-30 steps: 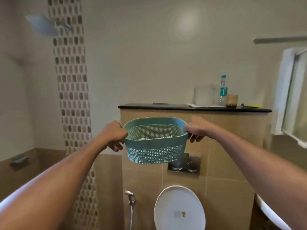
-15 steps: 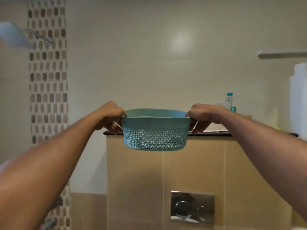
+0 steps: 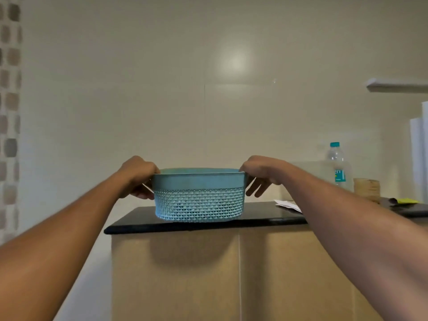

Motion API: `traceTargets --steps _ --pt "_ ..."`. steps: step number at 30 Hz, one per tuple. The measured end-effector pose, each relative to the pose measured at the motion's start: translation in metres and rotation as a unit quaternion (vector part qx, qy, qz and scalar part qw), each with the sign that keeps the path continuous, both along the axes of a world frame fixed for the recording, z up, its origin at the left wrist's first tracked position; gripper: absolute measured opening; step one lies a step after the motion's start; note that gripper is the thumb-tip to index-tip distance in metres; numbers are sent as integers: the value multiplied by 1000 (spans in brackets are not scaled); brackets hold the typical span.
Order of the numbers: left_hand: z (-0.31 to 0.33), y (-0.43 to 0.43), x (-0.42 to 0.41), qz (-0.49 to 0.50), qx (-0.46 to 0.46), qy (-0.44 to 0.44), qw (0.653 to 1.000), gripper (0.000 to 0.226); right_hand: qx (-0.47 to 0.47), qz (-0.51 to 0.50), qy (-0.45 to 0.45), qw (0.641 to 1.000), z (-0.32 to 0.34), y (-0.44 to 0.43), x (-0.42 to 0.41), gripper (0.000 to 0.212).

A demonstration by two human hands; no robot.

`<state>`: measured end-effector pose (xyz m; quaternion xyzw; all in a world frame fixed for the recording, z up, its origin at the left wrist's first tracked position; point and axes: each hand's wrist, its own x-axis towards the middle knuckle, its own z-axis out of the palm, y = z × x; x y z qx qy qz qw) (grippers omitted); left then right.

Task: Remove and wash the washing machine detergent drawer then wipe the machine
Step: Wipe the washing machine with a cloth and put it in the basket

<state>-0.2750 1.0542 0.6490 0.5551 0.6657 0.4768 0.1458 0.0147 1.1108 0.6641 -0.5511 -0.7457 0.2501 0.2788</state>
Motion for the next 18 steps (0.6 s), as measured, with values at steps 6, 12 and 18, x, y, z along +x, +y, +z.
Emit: traceTargets --steps 6,12,18 --pt "-22 34 -11 -15 2 -54 998 28 10 -46 94 994 -24 33 -18 37" --pt "-50 32 -2 -45 82 -151 984 83 65 25 281 957 -73 27 -8 75" --pt "-101 36 9 -146 130 20 980 97 185 47 194 962 -114 15 -11 90"
